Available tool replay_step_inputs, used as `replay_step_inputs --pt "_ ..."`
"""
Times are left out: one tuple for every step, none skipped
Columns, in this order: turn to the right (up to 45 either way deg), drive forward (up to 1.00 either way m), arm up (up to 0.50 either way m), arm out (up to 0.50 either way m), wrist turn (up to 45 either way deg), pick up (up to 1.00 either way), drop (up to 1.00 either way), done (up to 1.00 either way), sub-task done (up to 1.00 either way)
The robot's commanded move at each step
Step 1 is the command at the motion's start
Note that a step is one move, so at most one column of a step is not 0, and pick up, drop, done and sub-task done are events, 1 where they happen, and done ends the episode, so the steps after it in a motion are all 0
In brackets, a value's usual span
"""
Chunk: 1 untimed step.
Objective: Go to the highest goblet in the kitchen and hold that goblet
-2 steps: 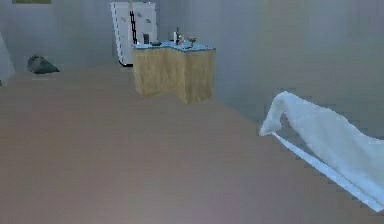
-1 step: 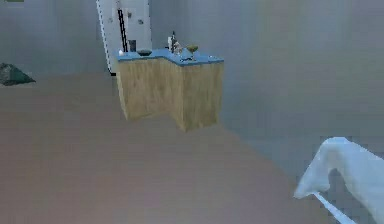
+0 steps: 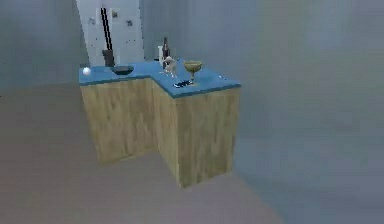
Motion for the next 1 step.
replay_step_inputs --pt "-3.0 0.00 0.00 0.00 0.0 0.00 0.00 0.00 0.00"
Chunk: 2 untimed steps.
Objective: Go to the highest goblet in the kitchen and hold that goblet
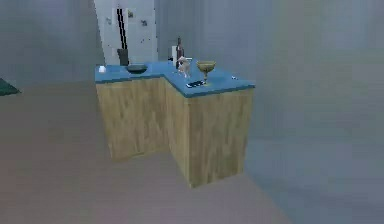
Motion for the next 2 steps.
replay_step_inputs --pt "0.0 0.80 0.00 0.00 0.0 0.00 0.00 0.00 0.00" --pt "-45.0 0.00 0.00 0.00 0.0 0.00 0.00 0.00 0.00"
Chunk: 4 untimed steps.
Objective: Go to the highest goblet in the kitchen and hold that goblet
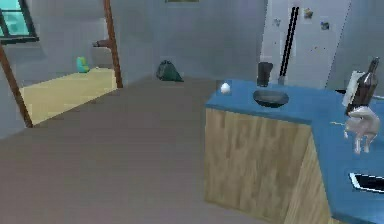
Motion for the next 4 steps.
replay_step_inputs --pt "-33.0 0.00 0.00 0.00 0.0 0.00 0.00 0.00 0.00" --pt "0.0 0.00 0.50 0.00 0.0 0.00 0.00 0.00 0.00" --pt "0.0 0.00 0.38 0.00 0.0 0.00 0.00 0.00 0.00" --pt "0.0 0.00 0.00 0.46 0.0 0.00 0.00 0.00 0.00"
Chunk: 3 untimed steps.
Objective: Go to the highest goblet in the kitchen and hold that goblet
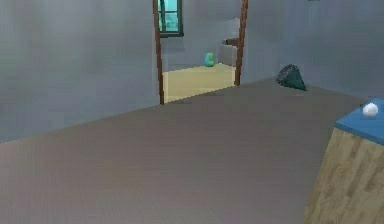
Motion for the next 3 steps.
replay_step_inputs --pt "0.0 0.00 0.00 0.00 45.0 0.00 0.00 0.00 0.00" --pt "0.0 0.00 0.00 0.00 45.0 0.00 0.00 0.00 0.00" --pt "0.0 0.00 0.00 0.00 45.0 0.00 0.00 0.00 0.00"
